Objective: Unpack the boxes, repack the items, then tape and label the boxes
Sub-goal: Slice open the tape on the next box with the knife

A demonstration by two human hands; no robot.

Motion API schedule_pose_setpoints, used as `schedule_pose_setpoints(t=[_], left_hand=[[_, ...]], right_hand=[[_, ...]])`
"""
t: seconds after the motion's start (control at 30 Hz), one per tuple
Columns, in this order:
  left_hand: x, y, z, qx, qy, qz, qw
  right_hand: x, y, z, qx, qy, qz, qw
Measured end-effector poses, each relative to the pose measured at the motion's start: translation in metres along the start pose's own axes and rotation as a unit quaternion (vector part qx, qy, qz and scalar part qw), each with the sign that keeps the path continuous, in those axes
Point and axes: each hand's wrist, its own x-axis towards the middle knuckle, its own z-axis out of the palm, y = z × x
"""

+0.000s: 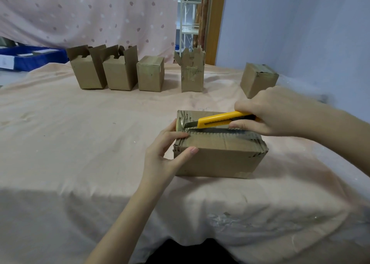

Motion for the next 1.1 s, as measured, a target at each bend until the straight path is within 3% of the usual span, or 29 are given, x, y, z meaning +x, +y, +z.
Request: schedule_pose_setpoints(t=[0.13, 0.33, 1.1], left_hand=[[0.0011, 0.0019, 0.0005, 0.015, -0.004, 0.004, 1.0], [0.001, 0.003, -0.0006, 0.034, -0.005, 0.006, 0.999], [0.0018, 0.0046, -0.0013, 0.053, -0.016, 0.018, 0.998]], right_hand=[[0.0004, -0.0008, 0.0011, -0.01, 0.01, -0.005, 1.0], [0.0025, 0.0022, -0.0021, -0.028, -0.038, -0.013, 0.999], [-0.0014, 0.0024, -0.0071, -0.033, -0.045, -0.044, 0.997]])
